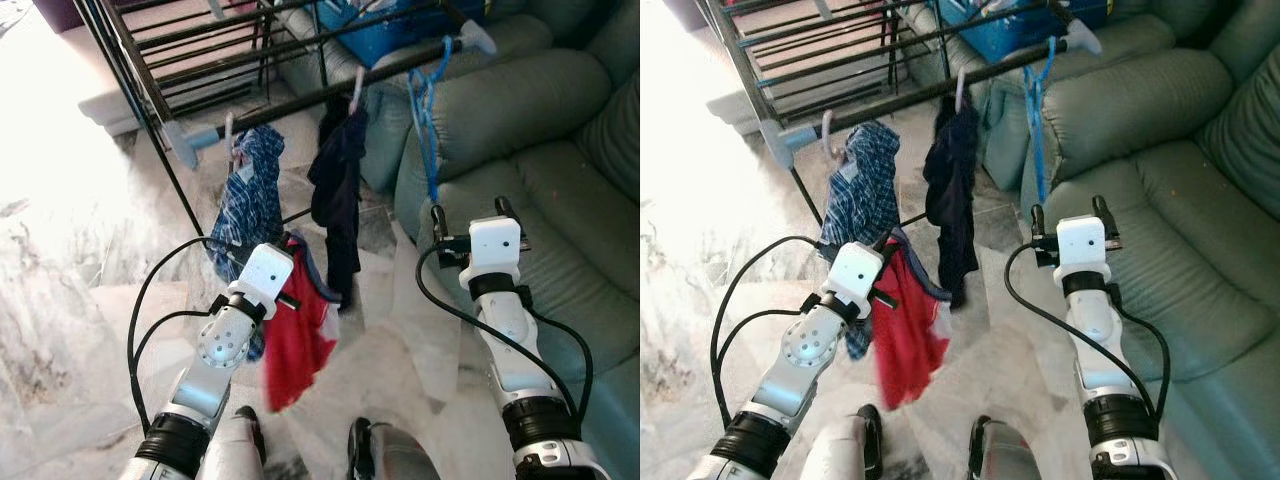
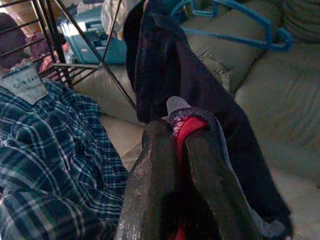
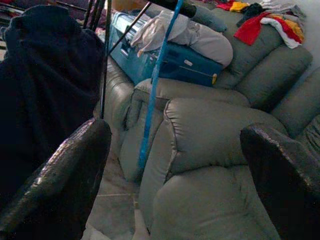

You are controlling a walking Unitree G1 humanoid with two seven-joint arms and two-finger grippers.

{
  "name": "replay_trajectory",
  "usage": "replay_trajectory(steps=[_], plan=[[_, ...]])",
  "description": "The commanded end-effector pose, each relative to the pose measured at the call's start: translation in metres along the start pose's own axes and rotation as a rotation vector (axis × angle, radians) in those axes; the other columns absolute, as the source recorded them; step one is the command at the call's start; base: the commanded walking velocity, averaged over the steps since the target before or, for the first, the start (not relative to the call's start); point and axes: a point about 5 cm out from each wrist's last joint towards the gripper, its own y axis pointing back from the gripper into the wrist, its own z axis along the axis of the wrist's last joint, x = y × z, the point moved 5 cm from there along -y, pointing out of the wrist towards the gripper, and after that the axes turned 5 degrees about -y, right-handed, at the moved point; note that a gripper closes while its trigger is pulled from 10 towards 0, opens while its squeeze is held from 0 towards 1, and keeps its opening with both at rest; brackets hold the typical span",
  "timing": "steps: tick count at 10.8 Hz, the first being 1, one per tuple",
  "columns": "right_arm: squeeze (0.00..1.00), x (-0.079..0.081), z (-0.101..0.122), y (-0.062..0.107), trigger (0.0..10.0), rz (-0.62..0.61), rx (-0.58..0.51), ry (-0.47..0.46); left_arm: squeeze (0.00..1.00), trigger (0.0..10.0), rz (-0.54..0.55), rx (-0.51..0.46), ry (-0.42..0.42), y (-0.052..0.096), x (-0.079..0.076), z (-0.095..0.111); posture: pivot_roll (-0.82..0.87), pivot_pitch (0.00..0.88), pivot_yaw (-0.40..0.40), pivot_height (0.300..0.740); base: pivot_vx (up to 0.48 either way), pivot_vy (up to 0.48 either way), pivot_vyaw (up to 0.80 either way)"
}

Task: Hang hanger

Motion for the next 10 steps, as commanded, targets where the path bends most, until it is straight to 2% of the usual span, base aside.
replay_trajectory(steps=[1,8,10], plan=[[0.00,-0.0024,-0.0029,0.0018,10.0,-0.013,0.006,-0.002,0.00,10.0,-0.001,-0.023,0.006,-0.0005,0.0000,0.0059,-0.01,0.170,-0.032,0.740,0.371,0.000,0.00],[0.00,-0.0049,-0.0041,0.0019,10.0,-0.026,0.009,0.009,0.00,10.0,0.007,-0.017,0.010,-0.0012,-0.0003,0.0058,-0.01,0.175,-0.034,0.740,0.361,0.000,0.00],[0.00,-0.0036,-0.0064,-0.0001,10.0,-0.013,0.024,-0.002,0.00,10.0,0.020,-0.016,0.004,-0.0017,0.0006,0.0060,-0.02,0.179,-0.035,0.740,0.146,0.000,0.00]])
